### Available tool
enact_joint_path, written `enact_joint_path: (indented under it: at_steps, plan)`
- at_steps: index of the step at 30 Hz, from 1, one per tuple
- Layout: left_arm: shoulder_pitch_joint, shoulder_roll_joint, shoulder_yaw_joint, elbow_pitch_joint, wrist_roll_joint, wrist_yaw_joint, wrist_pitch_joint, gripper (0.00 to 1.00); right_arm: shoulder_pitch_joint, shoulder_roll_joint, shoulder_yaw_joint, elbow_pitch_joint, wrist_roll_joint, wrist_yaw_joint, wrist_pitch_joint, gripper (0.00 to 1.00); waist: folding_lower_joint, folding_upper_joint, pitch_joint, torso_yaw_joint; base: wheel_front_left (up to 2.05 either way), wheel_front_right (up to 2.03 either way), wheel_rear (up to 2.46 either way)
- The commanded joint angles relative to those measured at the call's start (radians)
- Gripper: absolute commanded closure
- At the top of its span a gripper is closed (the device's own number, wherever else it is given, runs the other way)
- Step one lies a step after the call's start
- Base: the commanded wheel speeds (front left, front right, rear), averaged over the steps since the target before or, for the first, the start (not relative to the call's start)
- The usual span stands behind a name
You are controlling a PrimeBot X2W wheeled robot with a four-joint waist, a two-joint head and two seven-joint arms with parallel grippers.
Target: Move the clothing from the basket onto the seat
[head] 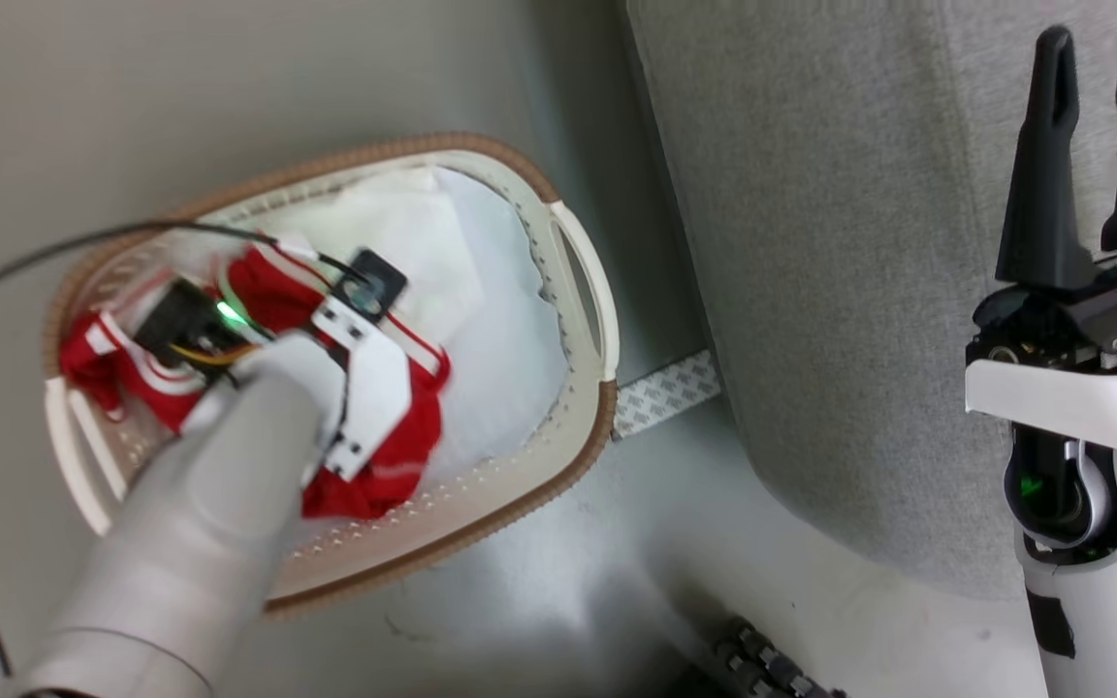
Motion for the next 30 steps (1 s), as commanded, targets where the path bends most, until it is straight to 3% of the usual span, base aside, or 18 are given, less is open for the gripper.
enact_joint_path:
  at_steps: [1,13,30]
  plan:
    - [0.03,-0.018,0.004,0.001,-0.028,-0.006,-0.024,1.0,0.024,0.0,-0.01,0.016,-0.028,0.0,0.001,0.0,-0.0001,0.0,-0.074,0.045,0.0,0.0,0.0]
    - [0.175,-0.131,0.017,-0.03,-0.199,-0.031,-0.179,1.0,0.179,-0.001,-0.089,0.105,-0.16,0.0,0.001,0.0,-0.0001,0.0,-0.404,0.219,0.0,0.0,0.0]
    - [0.341,-0.158,0.095,-0.278,-0.454,-0.017,-0.299,1.0,0.412,-0.001,-0.166,0.168,-0.256,0.0,0.001,0.0,-0.0001,0.0,-0.74,0.371,0.0,0.0,0.0]
